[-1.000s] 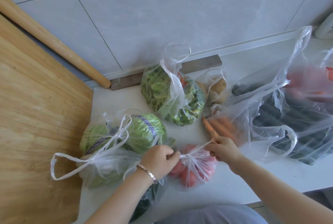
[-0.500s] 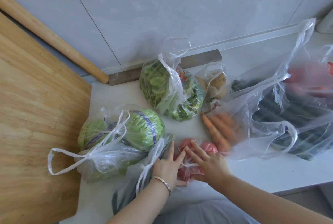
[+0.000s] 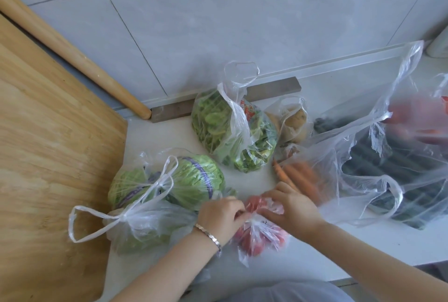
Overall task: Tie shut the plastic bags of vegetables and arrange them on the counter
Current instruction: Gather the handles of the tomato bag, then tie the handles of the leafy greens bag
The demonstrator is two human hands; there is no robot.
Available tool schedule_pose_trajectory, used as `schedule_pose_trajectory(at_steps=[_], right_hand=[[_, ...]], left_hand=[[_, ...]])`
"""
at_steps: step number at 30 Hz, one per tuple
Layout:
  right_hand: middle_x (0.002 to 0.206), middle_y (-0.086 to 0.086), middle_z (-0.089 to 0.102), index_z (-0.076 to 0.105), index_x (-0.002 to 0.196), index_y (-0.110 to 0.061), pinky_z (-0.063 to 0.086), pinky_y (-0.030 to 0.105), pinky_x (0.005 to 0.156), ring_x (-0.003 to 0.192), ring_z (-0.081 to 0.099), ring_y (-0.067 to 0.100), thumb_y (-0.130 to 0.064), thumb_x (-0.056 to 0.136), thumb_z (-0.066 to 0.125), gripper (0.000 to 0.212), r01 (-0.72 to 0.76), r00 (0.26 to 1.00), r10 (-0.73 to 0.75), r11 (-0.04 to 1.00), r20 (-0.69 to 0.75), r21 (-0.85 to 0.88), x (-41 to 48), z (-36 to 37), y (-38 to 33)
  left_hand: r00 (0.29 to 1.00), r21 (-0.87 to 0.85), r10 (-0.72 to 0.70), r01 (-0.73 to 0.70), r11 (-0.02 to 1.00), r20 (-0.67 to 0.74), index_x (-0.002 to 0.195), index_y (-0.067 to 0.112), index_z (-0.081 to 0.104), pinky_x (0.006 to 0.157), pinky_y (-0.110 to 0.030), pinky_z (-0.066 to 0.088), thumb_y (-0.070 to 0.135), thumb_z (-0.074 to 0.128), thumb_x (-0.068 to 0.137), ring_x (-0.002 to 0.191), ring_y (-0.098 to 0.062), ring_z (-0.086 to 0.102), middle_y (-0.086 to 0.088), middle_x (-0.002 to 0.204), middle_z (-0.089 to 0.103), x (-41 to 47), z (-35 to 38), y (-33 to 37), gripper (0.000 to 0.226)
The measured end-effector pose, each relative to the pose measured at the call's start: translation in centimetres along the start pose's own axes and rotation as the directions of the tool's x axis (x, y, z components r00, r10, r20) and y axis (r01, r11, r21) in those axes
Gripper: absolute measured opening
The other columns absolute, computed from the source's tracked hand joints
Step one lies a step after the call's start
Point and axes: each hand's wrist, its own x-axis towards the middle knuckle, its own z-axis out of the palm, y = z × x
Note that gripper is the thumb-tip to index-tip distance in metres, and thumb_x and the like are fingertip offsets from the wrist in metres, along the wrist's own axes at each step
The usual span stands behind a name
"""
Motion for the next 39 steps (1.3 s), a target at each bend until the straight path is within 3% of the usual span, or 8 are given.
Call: schedule_pose_trajectory(at_steps=[6, 9, 14, 18, 22, 28, 34, 39], right_hand=[[0.063, -0.018, 0.039, 0.069, 0.075, -0.011, 0.044, 0.028, 0.071, 0.073, 0.049, 0.014, -0.039, 0.081, 0.065, 0.029, 0.047, 0.998, -0.047, 0.999, -0.031, -0.003, 2.8, -3.2, -0.8], [0.105, -0.015, 0.061, 0.060, 0.063, -0.020, 0.045, 0.027, 0.076, 0.089, 0.058, 0.017, -0.041, 0.085, 0.059, 0.030, -0.033, 0.998, 0.036, 0.997, 0.050, -0.074, 3.0, -2.7, 0.2], [0.157, -0.011, 0.002, 0.043, 0.052, -0.030, 0.046, 0.025, 0.078, 0.079, 0.060, 0.014, -0.040, 0.089, 0.054, 0.040, -0.209, 0.949, 0.215, 0.977, 0.232, -0.051, 2.8, -1.2, 0.6], [0.125, 0.004, 0.051, 0.065, 0.096, -0.016, 0.035, 0.028, 0.102, 0.107, 0.049, 0.020, -0.030, 0.088, 0.056, 0.019, -0.166, 0.979, 0.180, 0.976, -0.099, 0.138, 5.1, -4.0, -2.5], [0.134, 0.007, 0.040, 0.035, 0.138, -0.015, 0.023, 0.031, 0.110, 0.129, 0.030, 0.025, -0.042, 0.080, 0.065, 0.071, -0.032, 0.939, 0.092, 0.983, -0.331, 0.182, 8.9, -8.1, -8.0], [0.070, 0.004, 0.052, 0.047, 0.061, -0.010, 0.037, 0.030, 0.061, 0.073, 0.050, 0.023, -0.032, 0.095, 0.037, 0.041, -0.052, 0.935, 0.166, 0.938, -0.314, 0.342, 13.2, -10.4, -9.2], [0.030, -0.008, 0.033, 0.035, 0.050, -0.012, 0.044, 0.030, 0.053, 0.038, 0.036, 0.016, -0.008, 0.085, 0.042, 0.035, -0.144, 0.851, 0.520, 0.364, -0.072, 0.920, 13.5, -14.5, -6.1], [0.038, -0.005, 0.032, 0.034, 0.053, -0.015, 0.032, 0.026, 0.048, 0.026, 0.036, 0.008, -0.013, 0.087, 0.046, 0.036, -0.177, 0.877, 0.476, 0.460, -0.073, 0.870, 13.0, -16.5, -4.7]], left_hand=[[0.918, 0.187, 0.323, -0.284, 0.941, -0.232, 0.049, 0.020, 0.062, 0.042, -0.015, 0.030, 0.054, 0.046, 0.076, 0.036, -0.009, 0.045, 0.006, 0.045, 0.055, 1.6, -2.5, -1.8, 0.047], [0.930, 0.029, 0.269, -0.270, 0.962, -0.253, 0.048, 0.018, 0.058, 0.040, -0.010, 0.019, 0.047, 0.051, 0.079, 0.037, -0.007, 0.031, 0.004, 0.043, 0.051, 1.1, -1.4, -2.6, 0.043], [0.972, -0.279, -0.137, 0.188, 0.942, 0.192, 0.059, 0.016, 0.057, 0.049, -0.020, 0.033, 0.044, 0.055, 0.086, 0.045, -0.008, 0.035, 0.005, 0.051, 0.043, -0.1, -0.2, -2.4, 0.039], [0.922, -0.650, -0.386, 0.301, 0.697, 0.014, 0.053, 0.016, 0.056, 0.054, -0.020, 0.040, 0.022, 0.057, 0.088, 0.046, -0.008, 0.046, 0.002, 0.053, 0.055, 2.4, -3.8, -2.6, 0.035], [0.857, -0.815, -0.503, 0.208, 0.541, -0.116, 0.064, 0.019, 0.061, 0.056, -0.016, 0.046, 0.010, 0.054, 0.087, 0.054, -0.003, 0.058, 0.004, 0.060, 0.062, 5.0, -8.7, -3.4, 0.025], [0.849, -0.759, -0.474, 0.145, 0.634, -0.234, 0.070, 0.029, 0.059, 0.073, -0.025, 0.049, 0.003, 0.051, 0.084, 0.072, -0.016, 0.063, 0.006, 0.072, 0.064, 8.2, -12.6, -5.1, 0.030], [0.859, -0.646, -0.418, 0.144, 0.750, -0.294, 0.090, 0.019, 0.063, 0.081, -0.021, 0.042, 0.007, 0.054, 0.083, 0.089, -0.014, 0.059, 0.004, 0.089, 0.062, 15.8, -14.7, -5.1, 0.016], [0.934, -0.373, -0.250, 0.144, 0.917, -0.255, 0.128, 0.013, 0.046, 0.101, -0.031, 0.037, 0.017, 0.054, 0.083, 0.124, -0.024, 0.046, -0.005, 0.134, 0.050, 23.7, -15.3, -2.9, 0.046]])
